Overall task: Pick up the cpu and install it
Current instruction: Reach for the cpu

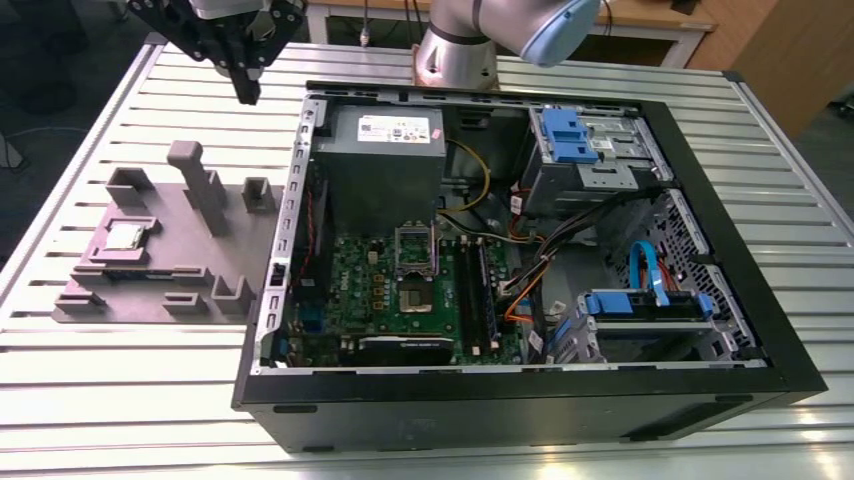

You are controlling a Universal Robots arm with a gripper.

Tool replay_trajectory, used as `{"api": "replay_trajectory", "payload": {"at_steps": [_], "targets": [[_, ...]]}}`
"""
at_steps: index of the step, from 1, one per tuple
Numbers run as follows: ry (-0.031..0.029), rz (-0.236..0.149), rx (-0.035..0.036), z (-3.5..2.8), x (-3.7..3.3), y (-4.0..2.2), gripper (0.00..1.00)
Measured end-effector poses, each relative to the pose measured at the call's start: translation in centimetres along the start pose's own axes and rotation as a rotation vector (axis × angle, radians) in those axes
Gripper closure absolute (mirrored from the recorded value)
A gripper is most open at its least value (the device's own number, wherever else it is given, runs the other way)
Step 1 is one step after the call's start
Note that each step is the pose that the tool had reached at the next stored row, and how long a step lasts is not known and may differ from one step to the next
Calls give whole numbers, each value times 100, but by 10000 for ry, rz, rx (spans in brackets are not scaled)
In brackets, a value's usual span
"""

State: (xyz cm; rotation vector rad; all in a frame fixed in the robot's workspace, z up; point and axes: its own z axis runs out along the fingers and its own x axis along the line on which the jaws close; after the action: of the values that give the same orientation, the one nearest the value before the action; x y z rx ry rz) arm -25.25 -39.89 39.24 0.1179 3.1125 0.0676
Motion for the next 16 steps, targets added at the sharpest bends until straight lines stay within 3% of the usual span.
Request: {"api": "replay_trajectory", "payload": {"at_steps": [16], "targets": [[0, 0, 0, -1, 52, -4, 89]]}}
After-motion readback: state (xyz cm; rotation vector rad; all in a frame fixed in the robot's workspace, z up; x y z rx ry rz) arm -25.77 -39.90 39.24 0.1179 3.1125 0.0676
